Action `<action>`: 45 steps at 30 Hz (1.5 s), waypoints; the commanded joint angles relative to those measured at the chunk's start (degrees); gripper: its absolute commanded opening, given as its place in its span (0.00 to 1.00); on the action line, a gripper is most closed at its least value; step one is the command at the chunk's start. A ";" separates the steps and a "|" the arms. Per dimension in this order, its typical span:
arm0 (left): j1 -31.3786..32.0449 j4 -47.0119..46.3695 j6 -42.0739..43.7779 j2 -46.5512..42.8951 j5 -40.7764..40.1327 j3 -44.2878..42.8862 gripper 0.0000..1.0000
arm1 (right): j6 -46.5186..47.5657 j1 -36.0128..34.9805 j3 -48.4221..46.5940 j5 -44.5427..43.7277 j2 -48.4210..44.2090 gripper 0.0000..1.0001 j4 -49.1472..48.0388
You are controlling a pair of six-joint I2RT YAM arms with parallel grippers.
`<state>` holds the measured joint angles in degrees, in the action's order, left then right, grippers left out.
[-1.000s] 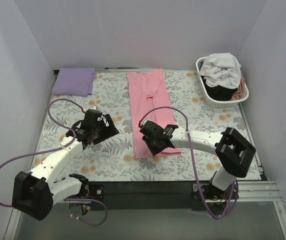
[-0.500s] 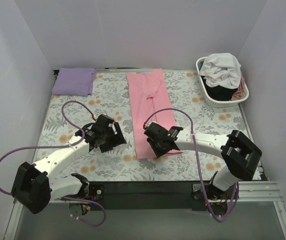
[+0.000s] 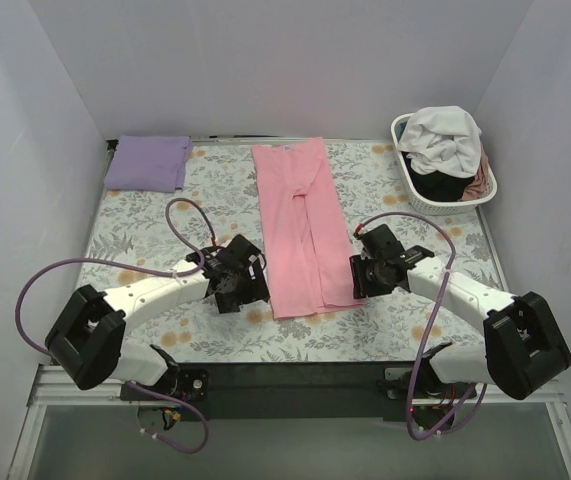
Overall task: Fold and stack the t-shirts
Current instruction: Fold the tshirt
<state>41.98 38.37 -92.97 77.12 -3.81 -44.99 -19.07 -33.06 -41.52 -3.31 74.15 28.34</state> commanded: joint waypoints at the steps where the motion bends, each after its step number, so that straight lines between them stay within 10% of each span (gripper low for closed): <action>1: 1.79 -0.05 -2.21 1.89 -1.99 -2.55 0.72 | 1.14 1.94 2.13 8.23 -1.90 0.47 -4.08; 16: 4.96 -0.22 -2.48 7.60 -2.78 -5.54 0.67 | 2.11 4.32 6.54 7.00 1.61 0.39 -7.15; 23: 5.05 1.44 -2.22 8.04 -2.95 -6.33 0.67 | 2.90 3.79 8.20 12.88 0.56 0.01 -6.81; 45: 6.01 8.82 -3.97 9.10 -4.89 -5.54 0.41 | -4.40 -5.79 10.23 10.43 -3.31 0.01 -8.30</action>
<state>47.22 44.62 -95.94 87.66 -7.44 -49.56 -22.72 -38.54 -31.94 7.66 70.65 20.97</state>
